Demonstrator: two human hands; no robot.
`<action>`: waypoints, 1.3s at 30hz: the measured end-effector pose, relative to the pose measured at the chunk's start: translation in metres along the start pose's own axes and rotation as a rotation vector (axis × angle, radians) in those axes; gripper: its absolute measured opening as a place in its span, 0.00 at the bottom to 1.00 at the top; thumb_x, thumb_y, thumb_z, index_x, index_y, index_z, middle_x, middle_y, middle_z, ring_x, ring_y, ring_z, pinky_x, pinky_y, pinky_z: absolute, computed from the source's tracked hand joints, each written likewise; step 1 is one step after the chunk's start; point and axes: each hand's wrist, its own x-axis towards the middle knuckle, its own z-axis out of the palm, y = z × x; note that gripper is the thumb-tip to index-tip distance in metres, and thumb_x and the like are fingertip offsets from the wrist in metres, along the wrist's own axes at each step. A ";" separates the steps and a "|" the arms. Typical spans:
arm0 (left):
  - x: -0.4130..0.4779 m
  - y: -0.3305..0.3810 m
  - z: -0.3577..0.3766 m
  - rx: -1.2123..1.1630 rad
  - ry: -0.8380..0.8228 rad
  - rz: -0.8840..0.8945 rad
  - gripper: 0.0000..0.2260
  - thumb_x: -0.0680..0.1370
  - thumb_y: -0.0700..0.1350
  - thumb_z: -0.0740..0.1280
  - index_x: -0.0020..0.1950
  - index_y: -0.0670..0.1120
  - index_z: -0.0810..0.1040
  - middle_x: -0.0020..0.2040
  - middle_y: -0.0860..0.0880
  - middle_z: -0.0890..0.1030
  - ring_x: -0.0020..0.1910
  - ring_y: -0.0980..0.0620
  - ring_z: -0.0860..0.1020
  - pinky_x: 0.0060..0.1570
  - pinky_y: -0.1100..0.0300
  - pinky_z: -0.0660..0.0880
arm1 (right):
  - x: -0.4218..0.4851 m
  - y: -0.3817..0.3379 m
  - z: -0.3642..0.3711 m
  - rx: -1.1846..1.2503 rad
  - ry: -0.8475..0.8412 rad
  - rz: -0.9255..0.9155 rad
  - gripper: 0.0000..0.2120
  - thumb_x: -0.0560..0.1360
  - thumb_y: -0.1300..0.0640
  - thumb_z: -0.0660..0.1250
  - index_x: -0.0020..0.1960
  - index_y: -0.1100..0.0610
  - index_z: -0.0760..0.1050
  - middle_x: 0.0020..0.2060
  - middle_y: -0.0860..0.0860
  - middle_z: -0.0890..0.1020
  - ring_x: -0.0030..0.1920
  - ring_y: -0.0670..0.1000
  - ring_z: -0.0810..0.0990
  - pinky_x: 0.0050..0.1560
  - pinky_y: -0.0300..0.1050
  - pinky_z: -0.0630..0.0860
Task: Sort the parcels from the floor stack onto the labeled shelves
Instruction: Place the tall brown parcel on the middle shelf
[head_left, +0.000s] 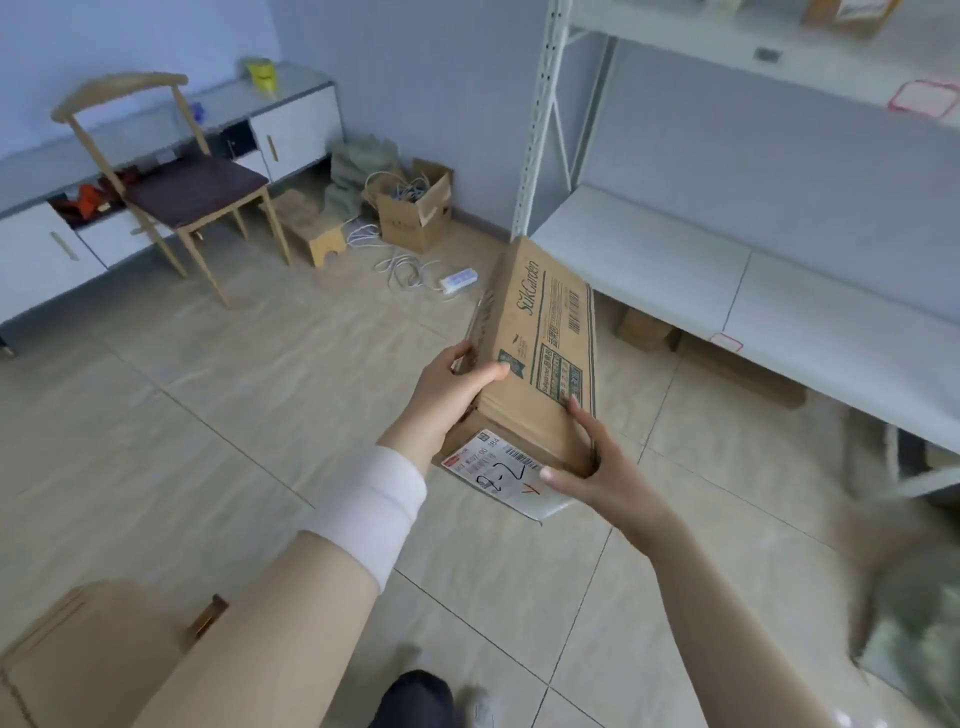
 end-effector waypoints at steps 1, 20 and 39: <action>0.006 0.005 0.011 0.028 -0.037 0.009 0.27 0.72 0.49 0.71 0.70 0.49 0.68 0.54 0.49 0.78 0.48 0.54 0.79 0.47 0.62 0.75 | 0.002 0.004 -0.006 -0.030 0.060 0.009 0.49 0.53 0.37 0.78 0.70 0.32 0.58 0.67 0.46 0.65 0.67 0.47 0.69 0.68 0.52 0.69; 0.061 0.051 0.162 0.045 -0.582 0.393 0.26 0.69 0.43 0.74 0.65 0.48 0.70 0.54 0.54 0.82 0.53 0.61 0.80 0.45 0.69 0.75 | 0.013 -0.032 -0.119 0.668 0.628 -0.047 0.36 0.62 0.47 0.72 0.69 0.50 0.69 0.52 0.50 0.84 0.49 0.49 0.84 0.43 0.46 0.80; 0.083 0.201 0.371 0.078 -0.759 0.687 0.37 0.71 0.50 0.72 0.75 0.51 0.57 0.66 0.54 0.75 0.64 0.56 0.74 0.61 0.56 0.75 | -0.007 -0.098 -0.348 0.537 0.695 -0.384 0.29 0.69 0.43 0.63 0.68 0.50 0.70 0.57 0.53 0.81 0.57 0.52 0.80 0.51 0.47 0.80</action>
